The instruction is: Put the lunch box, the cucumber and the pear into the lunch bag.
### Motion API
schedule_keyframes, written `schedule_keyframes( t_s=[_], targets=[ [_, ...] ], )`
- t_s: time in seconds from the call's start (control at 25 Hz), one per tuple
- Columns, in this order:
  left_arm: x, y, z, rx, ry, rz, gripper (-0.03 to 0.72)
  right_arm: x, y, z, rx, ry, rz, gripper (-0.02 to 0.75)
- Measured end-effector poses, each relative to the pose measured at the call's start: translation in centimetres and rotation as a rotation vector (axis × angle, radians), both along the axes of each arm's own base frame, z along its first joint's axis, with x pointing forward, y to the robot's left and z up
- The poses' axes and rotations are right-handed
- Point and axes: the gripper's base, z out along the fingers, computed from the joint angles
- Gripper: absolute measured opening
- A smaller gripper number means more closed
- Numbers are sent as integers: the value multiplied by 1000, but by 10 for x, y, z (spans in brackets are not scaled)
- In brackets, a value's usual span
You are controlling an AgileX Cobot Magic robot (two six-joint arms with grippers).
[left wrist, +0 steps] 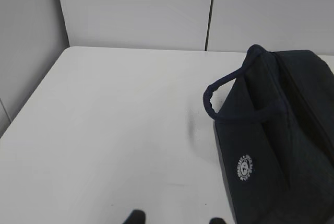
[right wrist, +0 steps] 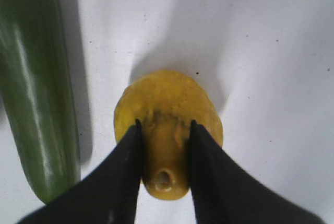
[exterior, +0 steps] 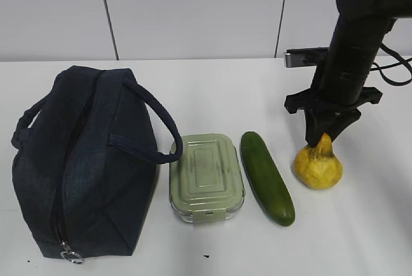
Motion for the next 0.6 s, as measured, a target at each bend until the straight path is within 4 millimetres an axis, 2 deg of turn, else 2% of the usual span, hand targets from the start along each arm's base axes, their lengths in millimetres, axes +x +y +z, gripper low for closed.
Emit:
schedule_keyframes(
  t_s=[0.2, 0.6],
  targets=[
    [0, 0, 0, 0, 0, 0, 238, -1, 0, 6, 4, -15, 6, 228],
    [0, 0, 0, 0, 0, 0, 238, -8, -1, 54, 29, -142, 4, 227]
  ],
)
